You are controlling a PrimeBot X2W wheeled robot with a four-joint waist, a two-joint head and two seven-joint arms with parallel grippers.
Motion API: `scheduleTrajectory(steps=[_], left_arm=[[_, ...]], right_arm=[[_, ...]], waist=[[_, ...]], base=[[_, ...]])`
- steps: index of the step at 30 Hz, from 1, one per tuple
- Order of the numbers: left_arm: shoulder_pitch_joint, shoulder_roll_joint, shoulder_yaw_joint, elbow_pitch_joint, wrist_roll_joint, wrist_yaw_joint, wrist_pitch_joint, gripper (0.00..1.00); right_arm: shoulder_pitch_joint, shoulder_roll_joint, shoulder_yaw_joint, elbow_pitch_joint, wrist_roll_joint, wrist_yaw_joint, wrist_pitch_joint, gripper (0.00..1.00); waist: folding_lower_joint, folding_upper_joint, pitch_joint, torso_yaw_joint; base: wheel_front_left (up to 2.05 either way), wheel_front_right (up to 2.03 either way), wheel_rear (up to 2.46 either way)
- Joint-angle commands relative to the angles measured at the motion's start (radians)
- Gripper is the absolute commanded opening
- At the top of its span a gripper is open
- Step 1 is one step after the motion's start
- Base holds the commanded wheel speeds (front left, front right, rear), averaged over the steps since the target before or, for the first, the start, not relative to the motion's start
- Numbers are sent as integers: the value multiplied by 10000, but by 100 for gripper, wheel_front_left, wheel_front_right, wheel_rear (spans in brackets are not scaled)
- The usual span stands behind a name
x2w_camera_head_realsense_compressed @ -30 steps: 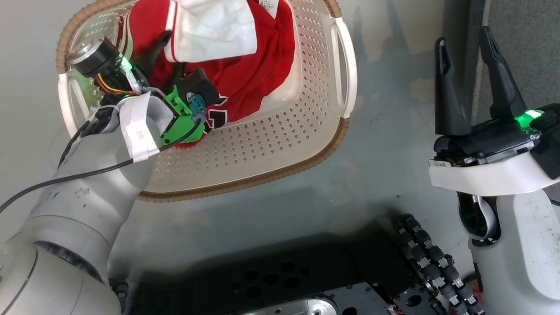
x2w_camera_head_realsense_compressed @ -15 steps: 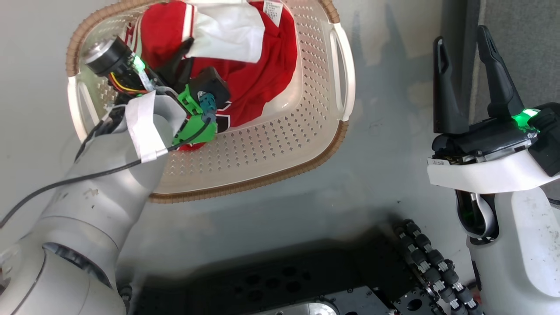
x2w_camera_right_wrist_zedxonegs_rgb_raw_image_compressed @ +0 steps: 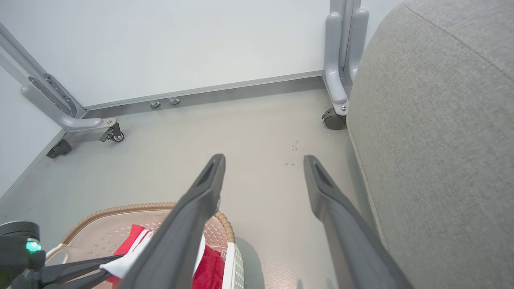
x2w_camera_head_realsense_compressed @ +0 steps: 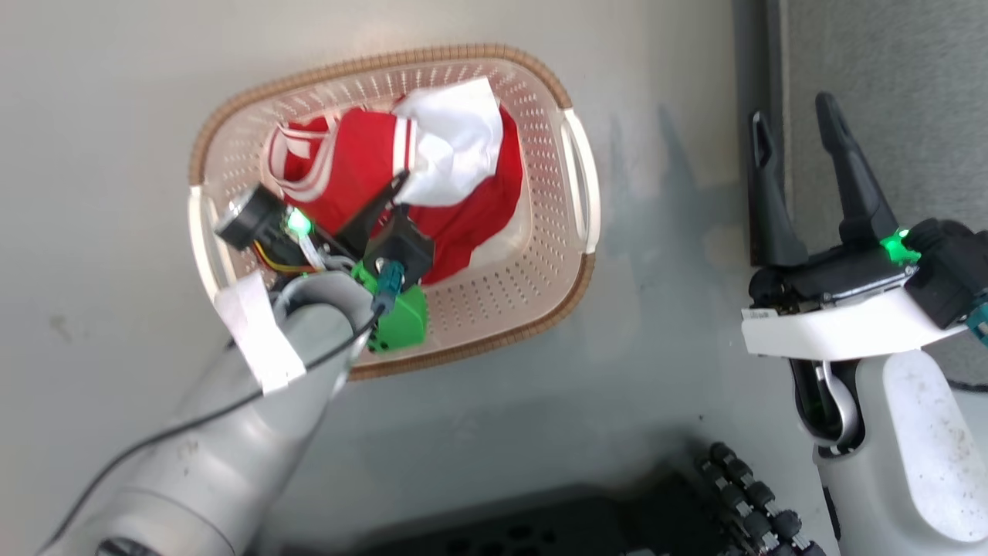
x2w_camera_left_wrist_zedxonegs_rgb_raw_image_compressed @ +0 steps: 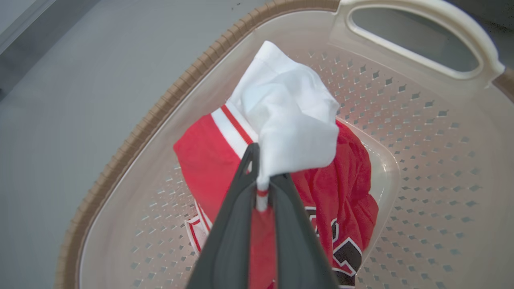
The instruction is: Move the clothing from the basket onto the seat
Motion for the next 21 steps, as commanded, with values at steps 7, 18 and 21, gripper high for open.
scheduleTrajectory(steps=[7, 18, 21], left_arm=[[1979, -9, 754, -1801, -730, 164, -2, 0], [4284, -42, 1934, -4097, -606, 119, -2, 0], [4912, -108, 2315, -4607, -640, 143, -2, 0]], right_arm=[[1008, -62, -65, 335, 46, -18, -19, 100], [2342, -97, 217, 802, 193, -18, -18, 100], [2694, -84, 381, 954, 251, -18, -19, 100]], waist=[[1, 0, -3237, 392], [1, 0, -5961, 707], [1, 0, -6657, 721]], base=[[0, 0, 0], [0, 0, 0], [0, 0, 0]])
